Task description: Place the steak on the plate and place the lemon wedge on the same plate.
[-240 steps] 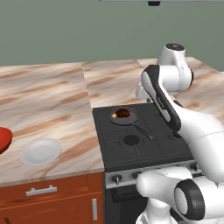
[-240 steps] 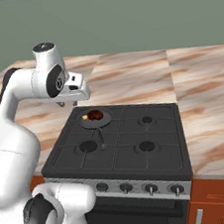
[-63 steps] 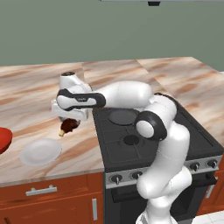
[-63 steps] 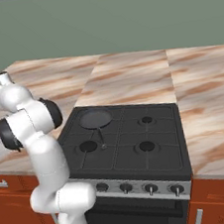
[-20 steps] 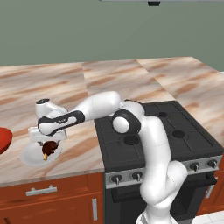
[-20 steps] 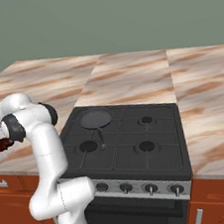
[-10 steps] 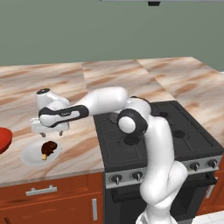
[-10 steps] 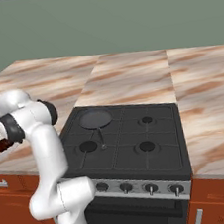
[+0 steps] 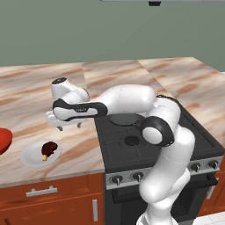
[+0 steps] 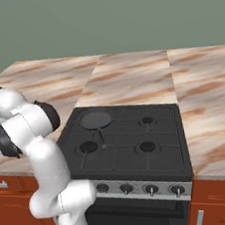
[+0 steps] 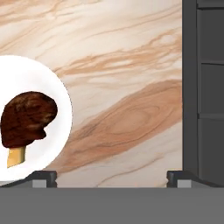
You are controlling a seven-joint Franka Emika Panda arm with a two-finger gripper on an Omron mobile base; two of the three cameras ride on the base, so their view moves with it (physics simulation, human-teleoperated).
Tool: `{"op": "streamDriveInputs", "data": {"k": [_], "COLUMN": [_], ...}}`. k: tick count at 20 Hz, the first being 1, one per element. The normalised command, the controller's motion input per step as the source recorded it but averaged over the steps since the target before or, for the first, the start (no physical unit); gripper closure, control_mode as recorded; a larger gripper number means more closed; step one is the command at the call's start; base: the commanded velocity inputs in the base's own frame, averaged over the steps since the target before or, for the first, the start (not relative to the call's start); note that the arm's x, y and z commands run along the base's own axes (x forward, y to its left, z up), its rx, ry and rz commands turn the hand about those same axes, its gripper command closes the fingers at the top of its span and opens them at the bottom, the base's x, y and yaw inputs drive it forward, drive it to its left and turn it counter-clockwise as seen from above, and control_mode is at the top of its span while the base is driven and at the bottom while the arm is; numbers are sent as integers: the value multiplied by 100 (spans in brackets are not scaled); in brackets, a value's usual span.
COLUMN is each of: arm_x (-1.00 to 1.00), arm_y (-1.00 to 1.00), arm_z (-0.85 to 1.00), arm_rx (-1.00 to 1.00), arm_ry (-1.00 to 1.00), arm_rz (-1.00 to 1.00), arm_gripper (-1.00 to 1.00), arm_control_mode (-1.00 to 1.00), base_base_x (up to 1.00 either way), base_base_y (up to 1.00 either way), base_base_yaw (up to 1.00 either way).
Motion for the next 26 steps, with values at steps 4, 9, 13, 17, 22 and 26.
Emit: {"op": "streamDriveInputs", "data": {"k": [4, 9, 13, 17, 22, 26], "arm_x": [-34, -34, -47, -41, -27, -40], "arm_y": [-100, -100, -100, -100, -100, -100], "arm_z": [49, 48, 53, 37, 17, 5], "arm_rx": [10, 9, 6, 0, 0, 0], "arm_ry": [-3, 0, 0, 0, 2, 0], "arm_rz": [7, 5, 0, 0, 0, -3], "arm_gripper": [-100, -100, -100, -100, -100, -100], "arm_control_mode": [-100, -100, -100, -100, -100, -100], "base_base_x": [0, 0, 0, 0, 0, 0], "base_base_y": [0, 0, 0, 0, 0, 0], "base_base_yaw": [0, 0, 0, 0, 0, 0]}}
